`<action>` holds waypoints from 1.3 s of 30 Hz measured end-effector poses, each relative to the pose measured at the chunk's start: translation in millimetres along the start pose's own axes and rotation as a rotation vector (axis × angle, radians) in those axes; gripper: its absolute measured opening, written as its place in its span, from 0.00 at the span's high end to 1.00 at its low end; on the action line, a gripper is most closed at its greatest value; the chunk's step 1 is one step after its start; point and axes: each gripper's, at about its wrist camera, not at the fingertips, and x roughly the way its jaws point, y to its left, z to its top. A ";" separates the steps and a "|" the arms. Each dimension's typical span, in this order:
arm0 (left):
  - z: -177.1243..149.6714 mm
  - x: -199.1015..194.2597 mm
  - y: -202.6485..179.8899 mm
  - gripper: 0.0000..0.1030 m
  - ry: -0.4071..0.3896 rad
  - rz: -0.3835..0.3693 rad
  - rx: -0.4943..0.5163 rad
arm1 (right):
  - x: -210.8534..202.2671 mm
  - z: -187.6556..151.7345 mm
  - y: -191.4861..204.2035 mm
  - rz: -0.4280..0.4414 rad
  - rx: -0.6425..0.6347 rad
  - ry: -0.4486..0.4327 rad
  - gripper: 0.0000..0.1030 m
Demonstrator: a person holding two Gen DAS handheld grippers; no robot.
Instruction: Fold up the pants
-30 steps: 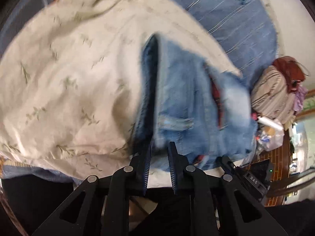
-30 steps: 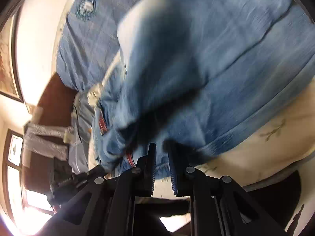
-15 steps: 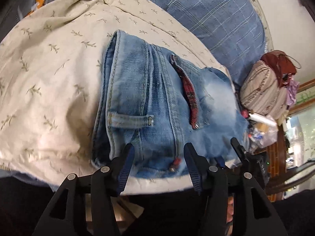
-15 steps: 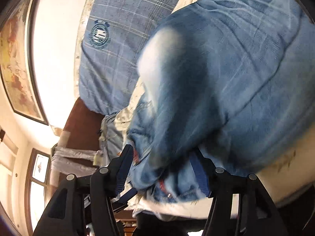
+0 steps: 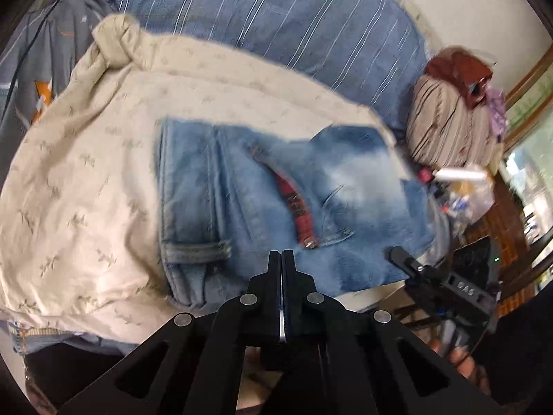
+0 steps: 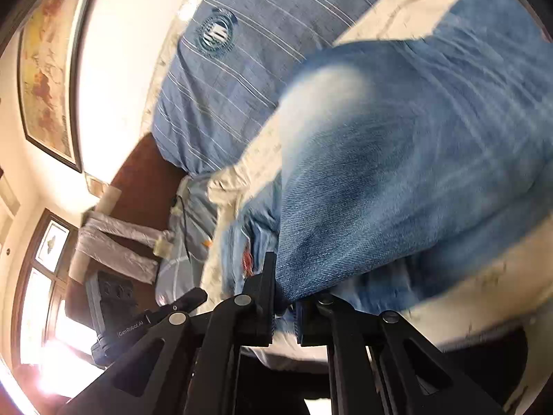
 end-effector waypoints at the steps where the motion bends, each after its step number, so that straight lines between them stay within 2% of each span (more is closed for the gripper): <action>1: -1.2 11.4 7.6 1.00 0.047 0.021 -0.037 | 3.8 -2.6 -4.0 -0.010 0.016 0.009 0.93; 3: -3.7 39.2 26.2 1.00 0.155 0.038 -0.134 | 9.5 -6.9 -20.4 -0.028 0.069 0.023 0.93; 5: -4.2 52.5 37.4 0.99 0.195 0.008 -0.204 | 13.4 -9.0 -38.8 -0.074 0.108 0.036 0.93; 7: -2.3 47.7 35.2 0.99 0.179 -0.010 -0.212 | 15.2 -10.4 -44.5 -0.079 0.117 0.045 0.89; 9: 1.2 36.7 28.0 0.99 0.130 -0.018 -0.189 | 11.4 -12.1 -45.6 -0.078 0.114 0.039 0.88; 12: 1.8 21.5 22.8 0.94 0.087 -0.048 -0.178 | 7.6 -12.0 -46.1 -0.078 0.108 0.036 0.87; 13: -3.8 16.6 24.6 0.93 0.086 -0.064 -0.183 | 7.5 -12.1 -45.7 -0.083 0.108 0.038 0.83; 15: -8.0 12.9 26.1 0.85 0.088 -0.090 -0.195 | 5.5 -12.7 -48.9 -0.091 0.115 0.035 0.74; 17: -8.6 10.0 37.4 0.72 0.092 -0.098 -0.209 | 0.2 -13.0 -55.9 -0.096 0.145 0.027 0.62; 19: -8.9 6.1 40.9 0.72 0.095 -0.092 -0.213 | -10.0 -10.7 -61.7 -0.092 0.161 0.009 0.62; 21: -3.5 5.6 48.0 0.71 0.092 -0.088 -0.219 | -32.0 -5.4 -67.4 -0.093 0.167 -0.063 0.62; 22: 1.1 4.6 53.4 0.69 0.086 -0.088 -0.231 | -50.3 -0.4 -73.7 -0.096 0.180 -0.128 0.62; 26: 13.4 1.1 68.4 0.63 0.053 -0.064 -0.289 | -127.0 26.5 -109.4 -0.200 0.254 -0.394 0.56; 28: 15.8 3.9 72.0 0.61 0.055 -0.059 -0.325 | -150.9 39.7 -126.4 -0.236 0.287 -0.473 0.53; 31: 13.4 13.3 66.6 0.59 0.076 -0.032 -0.326 | -159.8 60.4 -145.7 -0.249 0.312 -0.496 0.53; 33: 11.2 24.2 54.1 0.60 0.095 0.018 -0.289 | -154.1 70.6 -151.1 -0.293 0.299 -0.505 0.53; 35: 11.1 30.0 43.1 0.61 0.113 0.045 -0.266 | -144.8 81.7 -154.2 -0.373 0.259 -0.470 0.59; 36: 11.4 29.2 38.0 0.61 0.113 0.051 -0.257 | -141.2 84.8 -153.7 -0.390 0.253 -0.447 0.83; 37: 12.3 25.6 32.3 0.61 0.104 0.045 -0.249 | -141.2 89.5 -153.6 -0.377 0.235 -0.427 0.99; 39: 15.3 17.9 22.1 0.61 0.080 0.039 -0.228 | -155.4 96.8 -142.5 -0.392 0.160 -0.458 1.00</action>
